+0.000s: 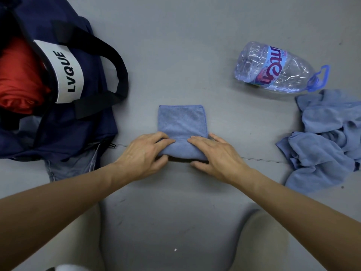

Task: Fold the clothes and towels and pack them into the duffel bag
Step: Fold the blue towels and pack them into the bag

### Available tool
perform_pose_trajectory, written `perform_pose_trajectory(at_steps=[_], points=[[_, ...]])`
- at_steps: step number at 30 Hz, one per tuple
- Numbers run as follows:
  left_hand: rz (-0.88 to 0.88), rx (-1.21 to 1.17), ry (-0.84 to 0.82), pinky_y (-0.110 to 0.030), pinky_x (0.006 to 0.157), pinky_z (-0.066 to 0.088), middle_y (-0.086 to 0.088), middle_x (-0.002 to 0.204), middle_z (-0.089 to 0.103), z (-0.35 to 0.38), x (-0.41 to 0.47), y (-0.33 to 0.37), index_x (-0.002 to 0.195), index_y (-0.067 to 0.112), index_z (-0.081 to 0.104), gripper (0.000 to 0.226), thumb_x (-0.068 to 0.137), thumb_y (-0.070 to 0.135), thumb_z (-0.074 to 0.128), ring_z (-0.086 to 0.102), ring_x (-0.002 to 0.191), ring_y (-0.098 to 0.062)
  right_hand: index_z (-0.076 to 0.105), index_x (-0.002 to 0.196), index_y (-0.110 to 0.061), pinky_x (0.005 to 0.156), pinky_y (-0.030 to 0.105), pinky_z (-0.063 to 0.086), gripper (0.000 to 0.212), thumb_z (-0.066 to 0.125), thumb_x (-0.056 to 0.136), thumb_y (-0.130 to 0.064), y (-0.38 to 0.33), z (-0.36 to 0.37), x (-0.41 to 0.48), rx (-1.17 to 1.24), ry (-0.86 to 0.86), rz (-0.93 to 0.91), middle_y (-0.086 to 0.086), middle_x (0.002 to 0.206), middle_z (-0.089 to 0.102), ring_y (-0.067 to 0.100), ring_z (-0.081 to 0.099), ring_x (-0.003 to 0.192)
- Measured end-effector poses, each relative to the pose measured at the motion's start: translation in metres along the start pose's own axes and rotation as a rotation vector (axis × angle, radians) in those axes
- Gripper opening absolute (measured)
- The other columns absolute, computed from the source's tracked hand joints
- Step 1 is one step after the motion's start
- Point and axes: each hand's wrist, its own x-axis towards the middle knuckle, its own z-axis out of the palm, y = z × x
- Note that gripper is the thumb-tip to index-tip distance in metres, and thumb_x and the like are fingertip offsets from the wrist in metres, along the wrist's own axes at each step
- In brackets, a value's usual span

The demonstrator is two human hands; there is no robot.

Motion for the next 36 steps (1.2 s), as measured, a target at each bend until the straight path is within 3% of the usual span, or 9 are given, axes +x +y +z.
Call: perform_pose_trajectory(at_steps=[4,8,14,17,20,24,28,32,36], points=[[-0.165,-0.117,-0.060,-0.038,0.067,0.047,0.006,0.088,0.065,-0.006,0.000,0.003,0.112,0.029,0.050,0.024,0.091,0.038,0.045,0.061,0.076,-0.023,0.051,0.126,-0.028,0.083,0.028,0.043,0.042,0.063,0.090,-0.046,-0.006,-0.003,-0.008,0.090,0.041,0.096,-0.011,0.123,0.060,0.018,0.059,0.107],[-0.300,-0.175,-0.076,-0.037,0.067,0.043,0.004,0.080,0.062,-0.002,0.000,0.010,0.109,0.028,0.046,0.021,0.094,0.042,0.041,0.060,0.076,-0.026,0.045,0.137,-0.027,0.079,0.034,0.047,0.048,0.056,0.095,-0.048,-0.012,-0.001,-0.011,0.168,0.068,0.181,-0.006,0.131,0.054,0.022,0.062,0.104],[-0.487,-0.187,-0.012,-0.036,0.081,0.043,0.005,0.108,0.057,0.006,0.008,0.010,0.114,0.024,0.058,0.024,0.096,0.037,0.050,0.060,0.097,-0.024,0.050,0.134,-0.026,0.060,0.041,0.053,0.044,0.064,0.093,-0.034,-0.019,0.006,0.006,0.008,0.169,0.168,0.007,0.140,0.046,0.037,0.065,0.085],[-0.542,-0.170,0.009,-0.034,0.076,0.040,0.008,0.103,0.060,0.002,0.014,0.009,0.115,0.028,0.052,0.024,0.094,0.040,0.053,0.060,0.097,-0.023,0.059,0.128,-0.021,0.093,0.051,0.051,0.038,0.064,0.091,-0.029,-0.007,0.009,0.010,-0.268,0.262,-0.019,0.014,0.141,0.051,0.039,0.056,0.119],[-0.432,-0.070,0.088,-0.035,0.076,0.043,0.003,0.110,0.061,-0.003,0.014,0.009,0.118,0.025,0.053,0.026,0.095,0.037,0.056,0.058,0.098,-0.025,0.052,0.141,-0.020,0.113,0.053,0.036,0.062,0.063,0.087,-0.048,0.001,0.006,0.010,-0.314,0.145,-0.058,0.014,0.152,0.044,0.035,0.036,0.142],[0.010,0.147,0.089,-0.046,0.083,0.051,-0.004,0.120,0.059,0.005,0.006,-0.005,0.119,0.016,0.059,0.037,0.094,0.043,0.057,0.057,0.100,-0.029,0.049,0.145,-0.017,0.110,0.047,0.038,0.081,0.079,0.075,-0.043,0.000,0.007,0.012,-0.275,0.022,0.011,0.011,0.149,0.047,0.033,0.040,0.140],[-0.020,0.109,-0.084,-0.043,0.096,0.049,-0.007,0.139,0.053,0.008,-0.006,-0.020,0.139,0.015,0.050,0.073,0.080,0.050,0.074,0.055,0.120,-0.029,0.056,0.137,-0.013,0.104,0.045,0.043,0.064,0.070,0.077,-0.032,-0.002,0.002,0.016,-0.222,0.080,-0.007,0.012,0.139,0.051,0.033,0.046,0.128],[-0.161,-0.102,0.011,-0.029,0.092,0.044,-0.003,0.121,0.066,-0.005,0.002,-0.014,0.130,0.019,0.056,0.054,0.080,0.042,0.058,0.060,0.108,-0.022,0.055,0.136,-0.015,0.097,0.042,0.047,0.065,0.047,0.078,-0.042,-0.007,-0.009,0.022,-0.136,0.038,0.008,0.007,0.125,0.061,0.032,0.056,0.110],[-0.272,-0.182,-0.043,-0.033,0.082,0.048,0.006,0.104,0.068,-0.019,0.012,-0.012,0.117,0.030,0.060,0.046,0.076,0.048,0.052,0.056,0.099,-0.016,0.051,0.135,-0.025,0.099,0.039,0.043,0.058,0.058,0.084,-0.050,-0.009,-0.018,0.026,-0.107,-0.034,0.008,0.002,0.121,0.062,0.028,0.056,0.108]])
